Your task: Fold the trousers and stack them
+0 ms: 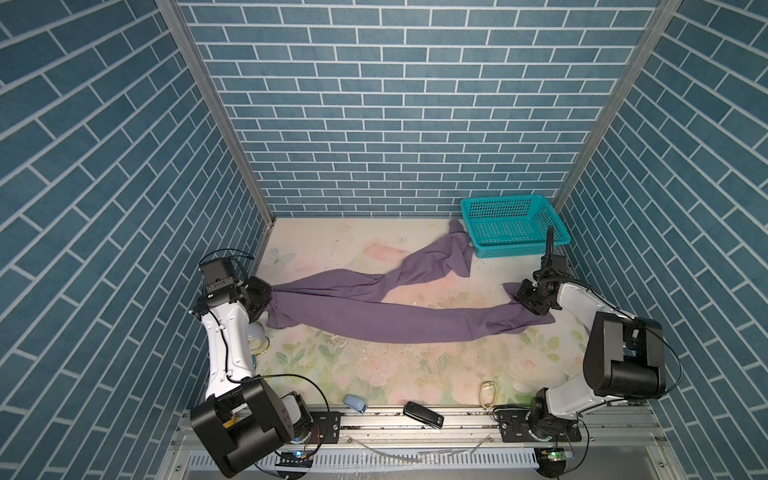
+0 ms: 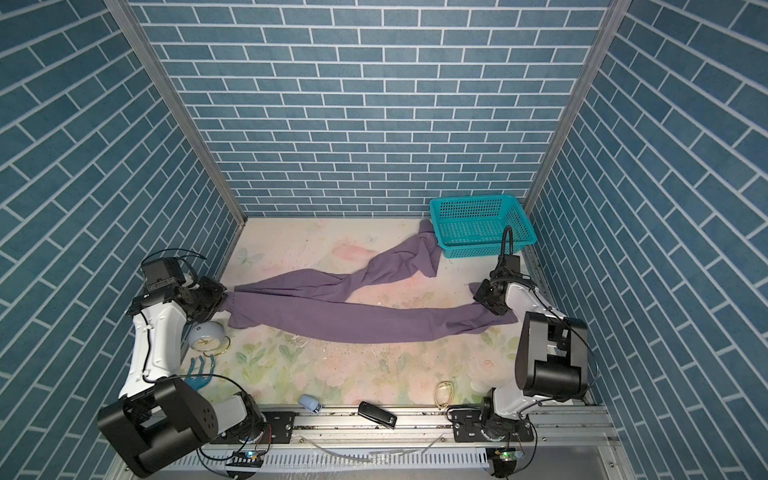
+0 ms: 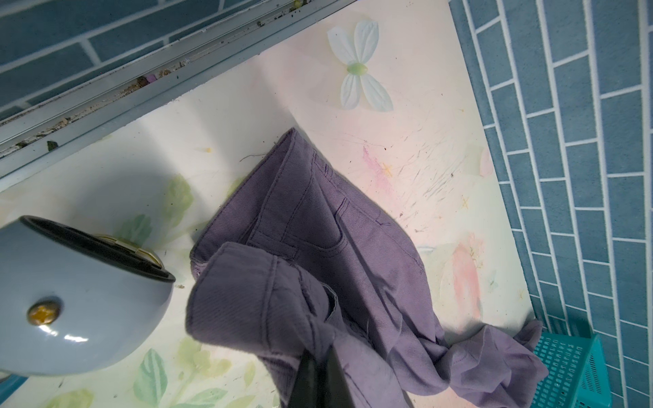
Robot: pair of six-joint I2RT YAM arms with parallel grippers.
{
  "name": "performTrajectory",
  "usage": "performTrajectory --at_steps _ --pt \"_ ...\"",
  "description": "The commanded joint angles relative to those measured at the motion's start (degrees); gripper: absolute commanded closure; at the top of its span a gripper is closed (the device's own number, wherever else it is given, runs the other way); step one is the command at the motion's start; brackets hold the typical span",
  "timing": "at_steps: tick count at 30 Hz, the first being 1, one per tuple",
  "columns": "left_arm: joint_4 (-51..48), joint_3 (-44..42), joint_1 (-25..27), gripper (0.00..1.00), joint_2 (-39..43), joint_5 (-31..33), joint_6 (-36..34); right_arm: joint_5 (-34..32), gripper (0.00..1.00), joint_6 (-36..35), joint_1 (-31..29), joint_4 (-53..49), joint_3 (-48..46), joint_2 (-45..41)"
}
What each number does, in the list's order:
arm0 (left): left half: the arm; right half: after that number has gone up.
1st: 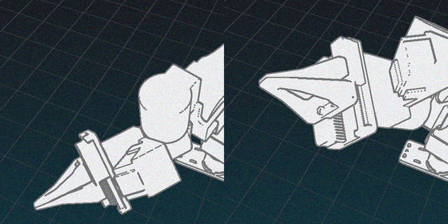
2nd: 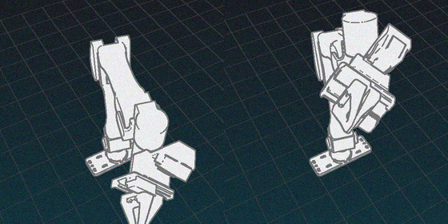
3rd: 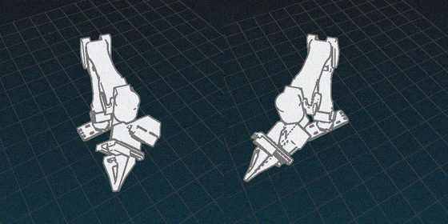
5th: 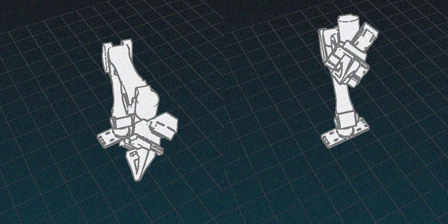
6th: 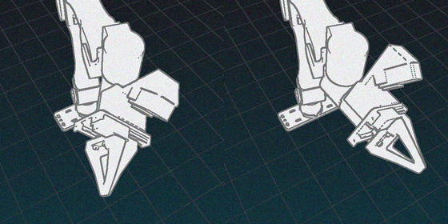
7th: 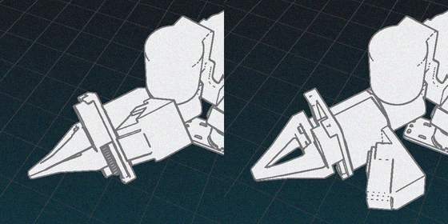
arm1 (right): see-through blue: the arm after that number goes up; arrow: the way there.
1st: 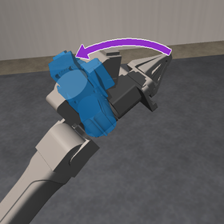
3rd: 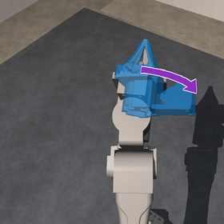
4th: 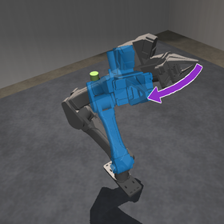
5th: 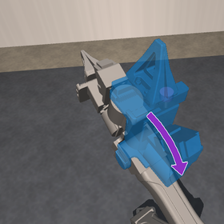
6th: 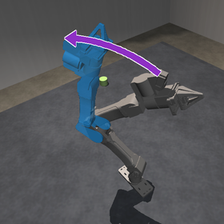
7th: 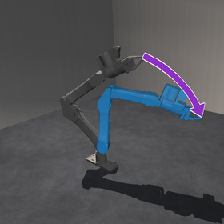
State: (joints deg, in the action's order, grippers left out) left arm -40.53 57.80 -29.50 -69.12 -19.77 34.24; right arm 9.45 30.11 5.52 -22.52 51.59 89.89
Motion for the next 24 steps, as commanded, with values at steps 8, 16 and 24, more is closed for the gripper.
performTrajectory --at_steps 8,16,24 --pt "4.24 2.53 -0.45 1.0 -5.01 -0.75 3.78 -1.38 1.0 -1.47 -0.03 -5.08 15.76 7.66" --pt "2.74 23.6 0.19 1.0 -8.0 -4.34 4.07 -5.87 1.0 -0.73 1.56 -7.45 36.45 2.23" --pt "6.11 11.02 0.09 1.0 1.87 3.47 3.63 -18.65 1.0 4.04 4.54 6.02 4.91 -20.5"
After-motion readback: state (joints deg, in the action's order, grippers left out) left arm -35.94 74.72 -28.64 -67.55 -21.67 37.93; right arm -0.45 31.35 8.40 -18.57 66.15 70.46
